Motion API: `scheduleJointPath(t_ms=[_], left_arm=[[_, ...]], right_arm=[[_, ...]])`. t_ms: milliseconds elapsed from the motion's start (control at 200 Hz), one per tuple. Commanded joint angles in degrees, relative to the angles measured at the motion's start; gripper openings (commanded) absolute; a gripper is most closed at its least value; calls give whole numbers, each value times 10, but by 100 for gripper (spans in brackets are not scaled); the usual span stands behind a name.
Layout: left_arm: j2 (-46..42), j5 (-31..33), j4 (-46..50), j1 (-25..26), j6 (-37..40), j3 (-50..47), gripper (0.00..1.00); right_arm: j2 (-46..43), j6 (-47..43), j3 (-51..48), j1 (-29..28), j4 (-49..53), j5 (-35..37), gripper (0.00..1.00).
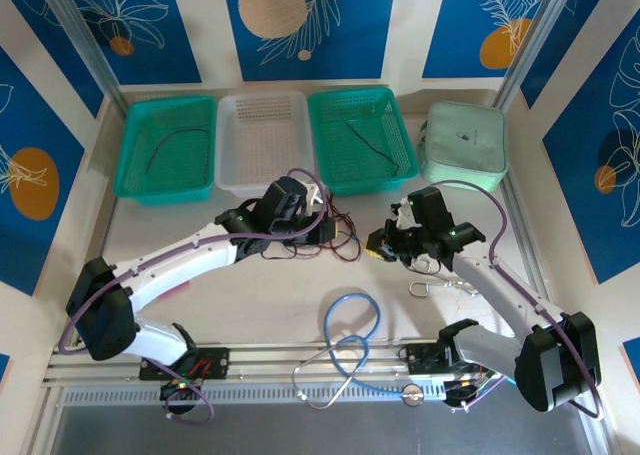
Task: Untangle the cables
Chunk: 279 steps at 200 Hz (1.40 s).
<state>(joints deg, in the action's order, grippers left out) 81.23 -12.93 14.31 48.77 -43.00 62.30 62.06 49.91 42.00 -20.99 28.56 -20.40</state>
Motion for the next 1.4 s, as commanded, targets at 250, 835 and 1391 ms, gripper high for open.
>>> scheduleJointPath(t_ms=[250,835,1391], left_arm=[[24,-23,47,-6,37,62,0],[48,-49,259,-8,187,219,0],[59,-123,226,-55,78,248,0]], right_arm=[[19,-26,44,-21,6,-7,7],[-103,-354,118,-1,6,25,41],[-202,-615,71,-33,-154,2,41]])
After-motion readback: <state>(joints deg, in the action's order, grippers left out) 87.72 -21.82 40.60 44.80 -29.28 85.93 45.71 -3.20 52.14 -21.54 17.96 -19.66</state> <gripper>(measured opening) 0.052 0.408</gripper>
